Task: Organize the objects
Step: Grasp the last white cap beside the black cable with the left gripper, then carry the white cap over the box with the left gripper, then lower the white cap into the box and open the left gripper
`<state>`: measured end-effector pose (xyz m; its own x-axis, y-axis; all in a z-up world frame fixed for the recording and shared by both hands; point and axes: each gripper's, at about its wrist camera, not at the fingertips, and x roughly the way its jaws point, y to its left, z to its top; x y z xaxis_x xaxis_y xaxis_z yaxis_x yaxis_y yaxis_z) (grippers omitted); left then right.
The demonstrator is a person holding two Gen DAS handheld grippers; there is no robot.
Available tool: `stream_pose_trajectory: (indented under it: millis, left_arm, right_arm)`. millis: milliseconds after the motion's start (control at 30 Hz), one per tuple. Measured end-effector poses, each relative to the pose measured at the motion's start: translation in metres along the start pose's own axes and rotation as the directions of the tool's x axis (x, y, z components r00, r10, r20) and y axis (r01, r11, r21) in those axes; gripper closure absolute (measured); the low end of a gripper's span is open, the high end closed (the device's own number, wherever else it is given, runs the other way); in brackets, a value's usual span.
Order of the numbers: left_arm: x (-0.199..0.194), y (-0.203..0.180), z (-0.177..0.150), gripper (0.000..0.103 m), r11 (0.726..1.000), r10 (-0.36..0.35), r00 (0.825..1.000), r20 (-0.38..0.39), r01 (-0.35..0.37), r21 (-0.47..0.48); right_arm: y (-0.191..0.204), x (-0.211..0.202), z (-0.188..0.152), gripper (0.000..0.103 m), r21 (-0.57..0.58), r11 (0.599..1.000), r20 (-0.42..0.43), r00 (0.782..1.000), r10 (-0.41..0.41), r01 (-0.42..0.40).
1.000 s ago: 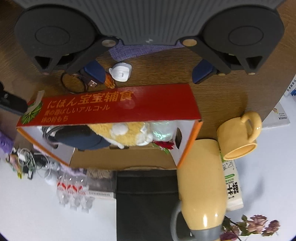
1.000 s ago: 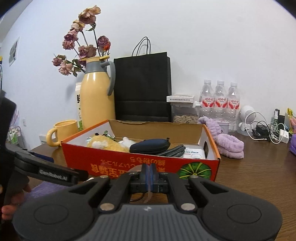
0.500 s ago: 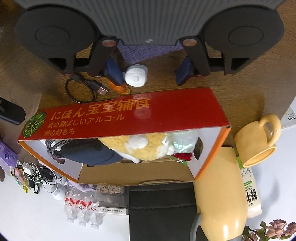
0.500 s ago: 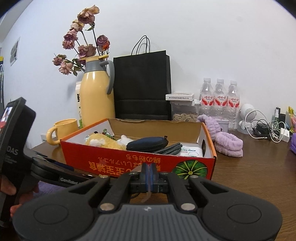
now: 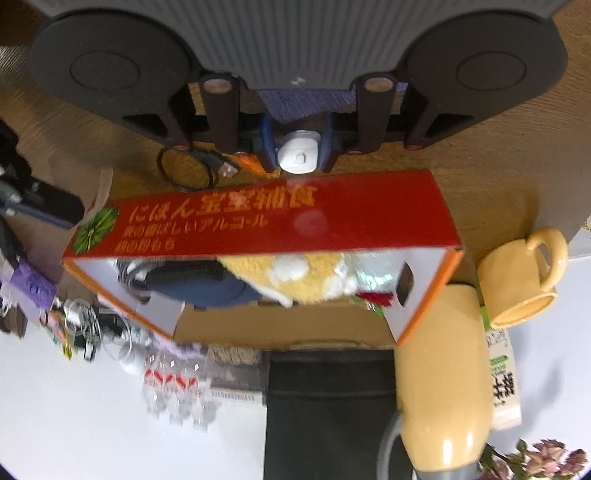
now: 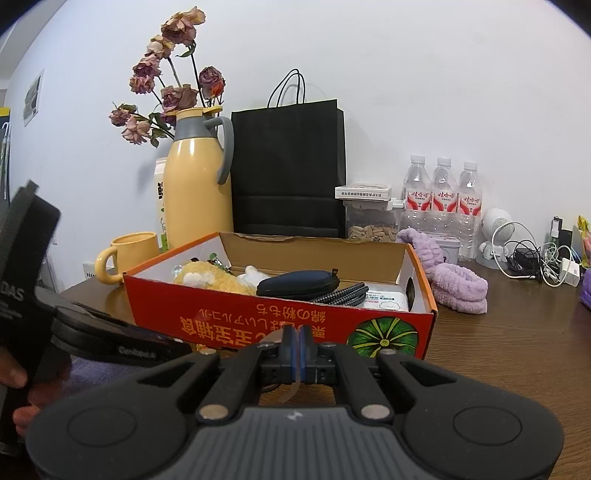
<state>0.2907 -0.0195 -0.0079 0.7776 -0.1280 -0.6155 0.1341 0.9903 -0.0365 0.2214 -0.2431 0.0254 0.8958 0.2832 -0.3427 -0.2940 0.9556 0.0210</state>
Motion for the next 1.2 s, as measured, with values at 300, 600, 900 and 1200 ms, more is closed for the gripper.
stream_pose_trajectory:
  millis: [300,600,900,1200]
  left_arm:
    - [-0.047,0.011,0.006,0.077,0.998,0.036,0.984,0.174,-0.025,-0.062]
    - [-0.068,-0.002,0.035,0.077,0.999,0.021,0.964,0.264,-0.007,-0.054]
    - [-0.042,-0.013,0.081,0.077,0.998,0.034,0.956,0.292,-0.017,-0.06]
    - [0.013,-0.001,0.109,0.077,0.994,0.06,0.965,0.254,-0.035,-0.102]
  right_arm:
    - [-0.001,-0.008,0.003,0.102,0.003,1.0,0.056,0.998,-0.004,0.004]
    - [-0.002,-0.009,0.035,0.102,-0.017,1.0,0.154,0.988,-0.003,0.005]
    - [-0.012,0.041,0.083,0.102,-0.03,0.998,0.197,0.979,-0.043,0.049]
    - [-0.043,0.108,0.087,0.102,0.0,0.997,0.107,0.992,-0.07,0.071]
